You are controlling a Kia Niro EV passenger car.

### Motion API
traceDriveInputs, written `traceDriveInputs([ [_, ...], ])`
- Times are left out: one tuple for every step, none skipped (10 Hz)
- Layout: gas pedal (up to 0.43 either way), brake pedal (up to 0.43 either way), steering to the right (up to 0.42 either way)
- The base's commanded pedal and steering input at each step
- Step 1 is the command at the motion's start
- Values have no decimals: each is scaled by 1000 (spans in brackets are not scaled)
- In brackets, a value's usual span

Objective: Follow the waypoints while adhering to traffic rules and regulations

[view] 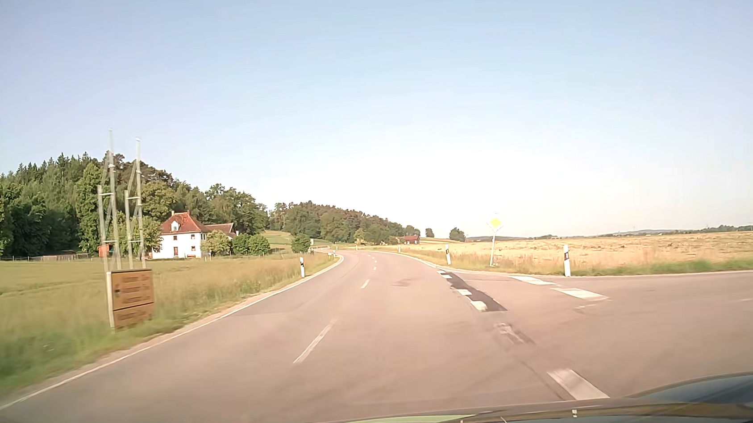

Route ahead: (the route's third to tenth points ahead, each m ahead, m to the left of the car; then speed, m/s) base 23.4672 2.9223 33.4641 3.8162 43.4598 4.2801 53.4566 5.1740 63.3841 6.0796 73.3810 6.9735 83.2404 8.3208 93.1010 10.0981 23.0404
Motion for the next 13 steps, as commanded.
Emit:
traceDriveInputs([
  [157,0,-8],
  [157,0,-8],
  [157,0,-9],
  [157,0,-9],
  [169,0,-9],
  [169,0,-10],
  [169,0,-10],
  [177,0,-11],
  [197,0,-12],
  [197,0,-12],
  [197,0,-12],
  [197,0,-12],
  [197,0,-15],
])
